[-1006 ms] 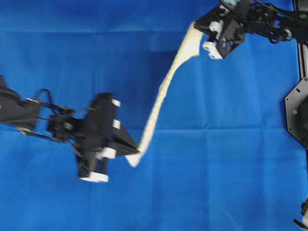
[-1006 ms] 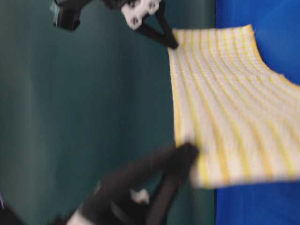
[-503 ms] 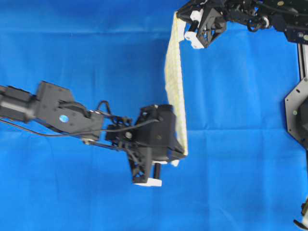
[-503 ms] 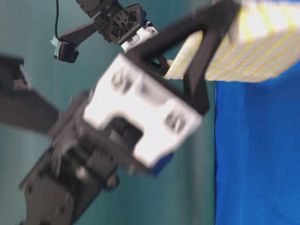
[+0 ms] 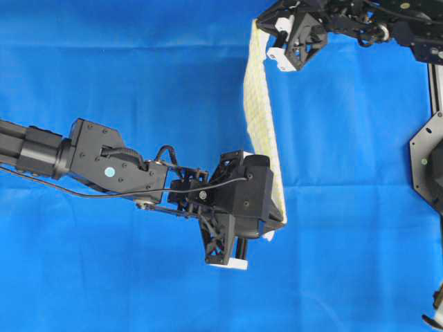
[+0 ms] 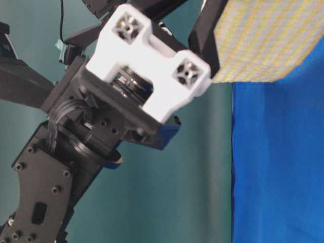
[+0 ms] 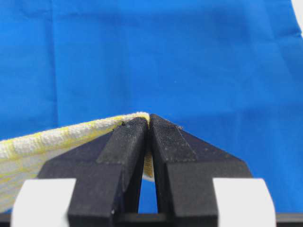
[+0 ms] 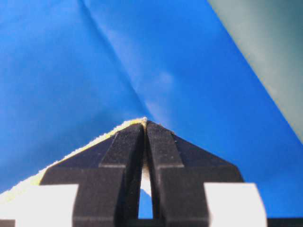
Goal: Fold the yellow towel.
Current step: 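Lower the strip onto the table lengthwise and release both grippers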
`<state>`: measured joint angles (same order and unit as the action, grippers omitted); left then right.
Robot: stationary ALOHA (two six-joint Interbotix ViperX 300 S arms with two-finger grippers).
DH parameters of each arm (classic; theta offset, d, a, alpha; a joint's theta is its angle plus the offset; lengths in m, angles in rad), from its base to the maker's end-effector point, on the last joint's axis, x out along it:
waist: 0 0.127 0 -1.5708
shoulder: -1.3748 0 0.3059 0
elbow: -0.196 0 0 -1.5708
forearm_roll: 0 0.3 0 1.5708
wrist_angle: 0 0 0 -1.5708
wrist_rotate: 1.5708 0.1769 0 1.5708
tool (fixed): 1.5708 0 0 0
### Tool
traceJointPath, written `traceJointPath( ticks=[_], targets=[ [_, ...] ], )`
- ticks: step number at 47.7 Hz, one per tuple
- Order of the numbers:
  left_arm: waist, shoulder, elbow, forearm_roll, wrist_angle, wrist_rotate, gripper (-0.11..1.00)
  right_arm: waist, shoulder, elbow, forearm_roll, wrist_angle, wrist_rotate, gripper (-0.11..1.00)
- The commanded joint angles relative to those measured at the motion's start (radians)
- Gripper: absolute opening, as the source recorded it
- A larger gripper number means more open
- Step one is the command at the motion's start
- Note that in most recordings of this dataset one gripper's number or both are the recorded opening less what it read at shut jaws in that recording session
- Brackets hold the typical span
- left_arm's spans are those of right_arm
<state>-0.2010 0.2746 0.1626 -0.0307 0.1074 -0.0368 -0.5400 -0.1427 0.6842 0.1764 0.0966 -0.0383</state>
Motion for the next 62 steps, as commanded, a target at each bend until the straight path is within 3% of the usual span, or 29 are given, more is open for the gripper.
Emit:
traceJointPath(
  ticks=[1, 15, 26, 39, 52, 62],
  targets=[
    [-0.023, -0.008, -0.048, -0.003, -0.014, 0.006, 0.02, -0.043, -0.048, 0.006, -0.003, -0.008, 0.003, 0.01],
    [-0.021, 0.067, -0.146, -0.003, -0.015, 0.011, 0.02, -0.055, -0.160, 0.103, -0.003, -0.008, 0.009, 0.01],
    [-0.014, 0.071, -0.129, -0.008, -0.018, 0.003, 0.02, -0.054, -0.140, 0.094, -0.005, 0.021, 0.009, 0.01],
    [-0.026, 0.020, -0.012, -0.014, -0.054, -0.023, 0.02, -0.015, 0.011, -0.005, -0.003, 0.018, 0.009, 0.01],
    [-0.052, -0.072, 0.169, -0.014, -0.137, -0.124, 0.02, 0.041, 0.161, -0.150, -0.003, 0.018, 0.009, 0.01],
    [-0.078, -0.133, 0.293, -0.015, -0.175, -0.189, 0.02, 0.064, 0.212, -0.209, -0.003, 0.018, 0.011, 0.01]
  ],
)
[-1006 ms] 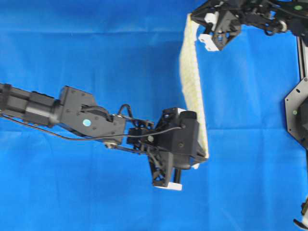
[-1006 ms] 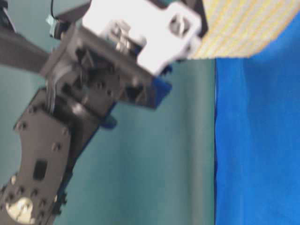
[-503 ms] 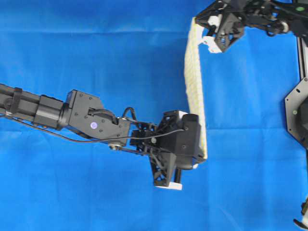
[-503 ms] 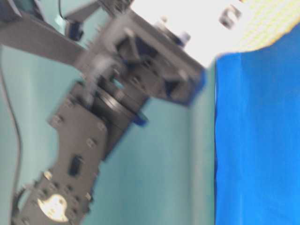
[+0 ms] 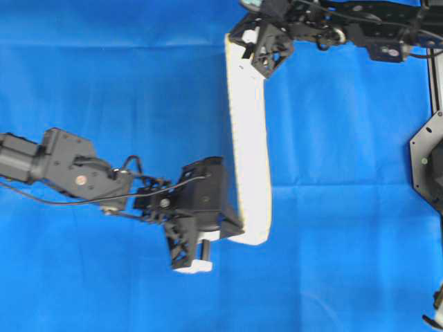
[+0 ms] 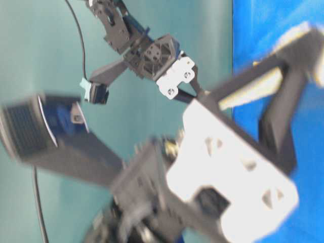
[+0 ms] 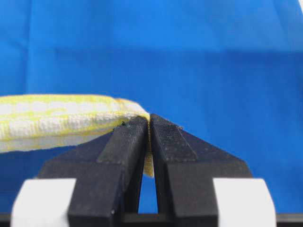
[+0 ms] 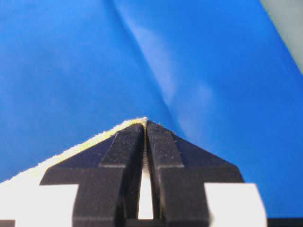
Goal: Fold the yellow towel.
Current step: 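Lower the strip onto the table lengthwise and release both grippers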
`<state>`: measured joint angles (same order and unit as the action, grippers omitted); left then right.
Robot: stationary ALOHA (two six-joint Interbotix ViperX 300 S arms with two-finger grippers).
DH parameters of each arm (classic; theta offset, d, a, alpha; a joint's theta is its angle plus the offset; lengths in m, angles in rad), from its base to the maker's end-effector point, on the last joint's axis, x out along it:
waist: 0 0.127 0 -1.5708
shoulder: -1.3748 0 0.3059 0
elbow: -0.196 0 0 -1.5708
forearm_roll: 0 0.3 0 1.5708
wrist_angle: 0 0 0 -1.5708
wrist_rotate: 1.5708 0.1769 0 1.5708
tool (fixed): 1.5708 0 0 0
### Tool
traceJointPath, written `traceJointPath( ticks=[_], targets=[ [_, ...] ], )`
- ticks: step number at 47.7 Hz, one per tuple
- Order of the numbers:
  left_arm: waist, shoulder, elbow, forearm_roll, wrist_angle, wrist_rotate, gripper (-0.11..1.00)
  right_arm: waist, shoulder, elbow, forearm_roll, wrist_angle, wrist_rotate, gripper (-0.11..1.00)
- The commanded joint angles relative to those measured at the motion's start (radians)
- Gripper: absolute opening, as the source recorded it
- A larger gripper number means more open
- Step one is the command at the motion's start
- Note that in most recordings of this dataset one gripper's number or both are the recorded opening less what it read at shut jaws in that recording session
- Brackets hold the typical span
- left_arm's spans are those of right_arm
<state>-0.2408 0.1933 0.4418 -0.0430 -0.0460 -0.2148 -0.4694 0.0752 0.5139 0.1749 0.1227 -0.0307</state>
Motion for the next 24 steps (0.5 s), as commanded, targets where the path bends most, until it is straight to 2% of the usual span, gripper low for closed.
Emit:
traceJointPath(
  ticks=[1, 20, 22, 24],
  targets=[
    [-0.038, -0.054, 0.020, -0.002, -0.023, -0.014, 0.02, -0.005, -0.003, -0.041, -0.002, -0.008, 0.003, 0.01],
    [-0.032, -0.063, 0.044, -0.002, -0.020, -0.028, 0.03, 0.008, 0.000, -0.046, 0.000, -0.008, 0.003, 0.01],
    [-0.031, -0.063, 0.044, -0.002, -0.018, -0.029, 0.05, 0.009, 0.000, -0.046, 0.002, -0.009, 0.003, 0.01],
    [-0.031, -0.063, 0.044, -0.003, -0.017, -0.029, 0.13, 0.011, 0.002, -0.044, 0.003, -0.011, 0.003, 0.01]
  ],
)
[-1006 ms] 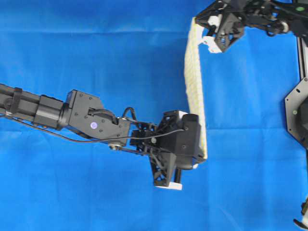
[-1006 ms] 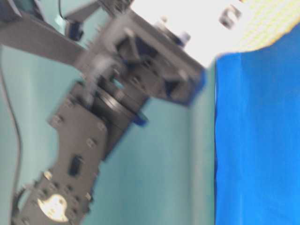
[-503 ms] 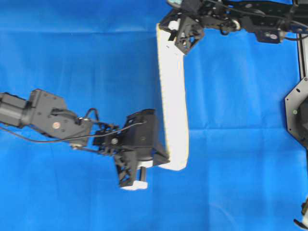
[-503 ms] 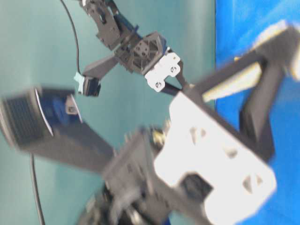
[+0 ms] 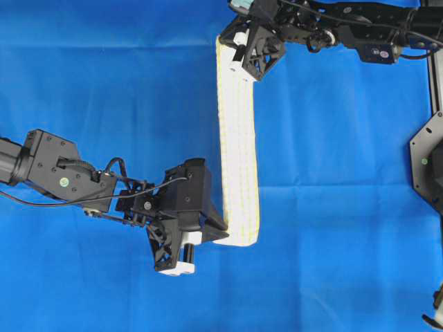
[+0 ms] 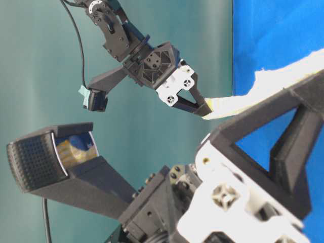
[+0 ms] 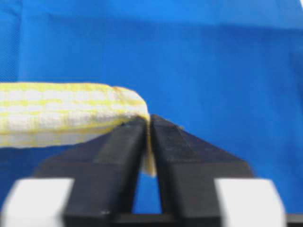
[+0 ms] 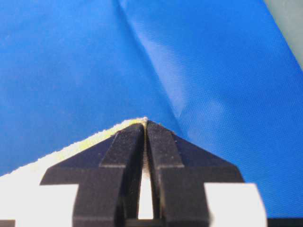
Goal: Fold the yellow towel.
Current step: 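Lower the strip onto the table lengthwise and release both grippers, then withdraw both grippers sideways away from the towel strip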
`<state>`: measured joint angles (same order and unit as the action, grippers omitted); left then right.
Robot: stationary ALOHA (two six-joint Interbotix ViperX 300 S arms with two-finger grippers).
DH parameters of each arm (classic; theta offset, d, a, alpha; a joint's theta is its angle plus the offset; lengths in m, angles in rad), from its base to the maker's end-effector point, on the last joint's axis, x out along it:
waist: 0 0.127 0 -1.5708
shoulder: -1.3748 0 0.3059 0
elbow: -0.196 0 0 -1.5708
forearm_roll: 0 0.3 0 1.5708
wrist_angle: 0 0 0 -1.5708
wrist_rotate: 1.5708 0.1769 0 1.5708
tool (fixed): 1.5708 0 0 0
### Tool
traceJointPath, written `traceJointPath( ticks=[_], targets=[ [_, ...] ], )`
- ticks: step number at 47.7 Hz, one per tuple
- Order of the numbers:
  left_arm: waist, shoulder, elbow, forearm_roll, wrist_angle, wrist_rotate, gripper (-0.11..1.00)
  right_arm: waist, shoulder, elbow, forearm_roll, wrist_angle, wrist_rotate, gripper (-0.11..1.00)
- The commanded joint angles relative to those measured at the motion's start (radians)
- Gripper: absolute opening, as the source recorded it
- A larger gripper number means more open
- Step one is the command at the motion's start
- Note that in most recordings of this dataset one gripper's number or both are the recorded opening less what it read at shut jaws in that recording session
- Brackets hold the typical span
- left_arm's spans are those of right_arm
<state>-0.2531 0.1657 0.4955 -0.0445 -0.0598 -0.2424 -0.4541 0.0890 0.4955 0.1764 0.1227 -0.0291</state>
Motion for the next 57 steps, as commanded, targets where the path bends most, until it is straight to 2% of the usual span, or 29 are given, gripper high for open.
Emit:
traceJointPath(
  ticks=[1, 7, 10, 14, 20, 22, 32, 42, 57],
  targets=[
    [-0.018, -0.035, -0.009, -0.002, -0.002, -0.002, 0.17, -0.005, -0.012, -0.028, 0.000, -0.011, 0.005, 0.01],
    [-0.020, -0.038, -0.009, -0.002, 0.015, 0.005, 0.47, -0.002, -0.014, -0.026, 0.002, -0.008, 0.008, 0.02],
    [-0.018, -0.041, -0.009, 0.000, 0.040, 0.006, 0.54, 0.002, -0.014, -0.026, 0.002, -0.006, 0.008, 0.04],
    [-0.018, -0.055, -0.009, 0.000, 0.080, 0.008, 0.51, 0.006, -0.015, -0.023, 0.000, -0.005, 0.003, 0.24],
    [-0.014, -0.097, -0.006, 0.000, 0.123, 0.008, 0.51, 0.011, -0.037, -0.012, -0.002, -0.003, -0.003, 0.64],
    [-0.009, -0.112, -0.003, 0.002, 0.132, 0.009, 0.51, 0.012, -0.048, -0.006, -0.002, -0.003, -0.005, 0.72],
    [0.044, -0.201, 0.054, 0.005, 0.141, 0.029, 0.51, 0.015, -0.156, 0.071, -0.002, -0.006, 0.002, 0.61],
    [0.135, -0.302, 0.132, 0.005, 0.129, 0.077, 0.51, 0.031, -0.293, 0.195, 0.002, -0.046, 0.011, 0.62],
    [0.259, -0.449, 0.281, 0.005, 0.032, 0.183, 0.51, 0.135, -0.515, 0.403, 0.003, -0.170, 0.012, 0.62]
  ],
)
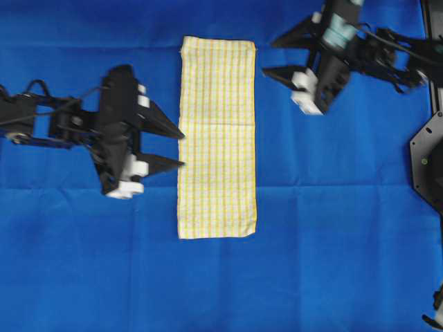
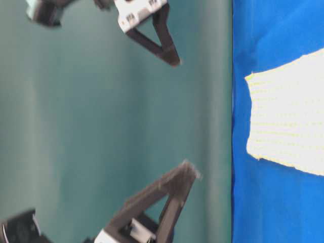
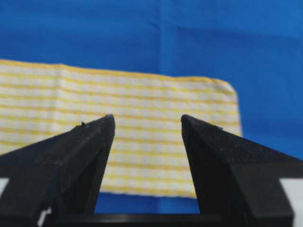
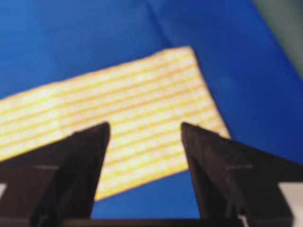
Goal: Fold the yellow towel.
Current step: 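Withdraw both grippers sideways away from the towel strip, then grasp the two top corners of the strip with both grippers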
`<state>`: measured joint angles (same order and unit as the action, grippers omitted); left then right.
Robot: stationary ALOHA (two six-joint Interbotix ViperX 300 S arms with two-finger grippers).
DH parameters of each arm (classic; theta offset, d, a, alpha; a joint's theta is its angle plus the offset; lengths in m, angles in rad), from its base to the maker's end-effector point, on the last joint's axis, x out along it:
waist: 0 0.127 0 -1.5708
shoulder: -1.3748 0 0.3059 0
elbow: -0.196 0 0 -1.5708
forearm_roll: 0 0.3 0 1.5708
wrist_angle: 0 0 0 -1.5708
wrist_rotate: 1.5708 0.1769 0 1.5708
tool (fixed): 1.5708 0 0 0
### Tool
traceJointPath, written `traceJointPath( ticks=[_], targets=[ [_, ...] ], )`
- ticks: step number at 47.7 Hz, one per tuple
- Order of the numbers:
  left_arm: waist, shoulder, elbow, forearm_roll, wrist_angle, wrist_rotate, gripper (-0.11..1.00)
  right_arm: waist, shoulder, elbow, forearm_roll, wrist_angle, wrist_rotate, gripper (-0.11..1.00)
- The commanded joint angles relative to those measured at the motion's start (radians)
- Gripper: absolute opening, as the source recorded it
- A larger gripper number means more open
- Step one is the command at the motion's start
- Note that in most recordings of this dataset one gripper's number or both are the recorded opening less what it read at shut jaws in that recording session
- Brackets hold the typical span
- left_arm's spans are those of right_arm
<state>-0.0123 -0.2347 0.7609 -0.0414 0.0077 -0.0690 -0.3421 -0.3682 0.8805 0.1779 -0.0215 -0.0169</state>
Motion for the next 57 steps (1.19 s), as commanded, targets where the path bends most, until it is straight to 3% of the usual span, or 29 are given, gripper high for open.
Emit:
traceJointPath(
  ticks=[1, 11, 26, 34, 41, 49, 57],
  targets=[
    [0.023, -0.057, 0.025, 0.002, -0.044, 0.011, 0.52, 0.031, -0.071, 0.028, 0.002, -0.028, 0.000, 0.62],
    [0.052, -0.118, 0.097, 0.002, -0.094, 0.018, 0.62, 0.069, -0.152, 0.083, 0.014, -0.032, 0.003, 0.63],
    [0.087, -0.089, 0.094, 0.002, -0.112, 0.020, 0.67, 0.058, -0.092, 0.057, 0.012, -0.052, 0.002, 0.72],
    [0.147, -0.031, 0.080, 0.002, -0.166, 0.031, 0.69, -0.032, 0.006, 0.018, 0.011, -0.052, 0.000, 0.73],
    [0.258, 0.066, 0.063, 0.002, -0.210, 0.086, 0.73, -0.112, 0.124, -0.043, 0.009, -0.049, -0.005, 0.74],
    [0.351, 0.198, 0.025, 0.002, -0.261, 0.130, 0.82, -0.164, 0.264, -0.123, 0.009, -0.041, -0.009, 0.78],
    [0.428, 0.310, -0.023, 0.002, -0.281, 0.137, 0.83, -0.192, 0.385, -0.187, 0.008, -0.041, -0.009, 0.78]
  ],
)
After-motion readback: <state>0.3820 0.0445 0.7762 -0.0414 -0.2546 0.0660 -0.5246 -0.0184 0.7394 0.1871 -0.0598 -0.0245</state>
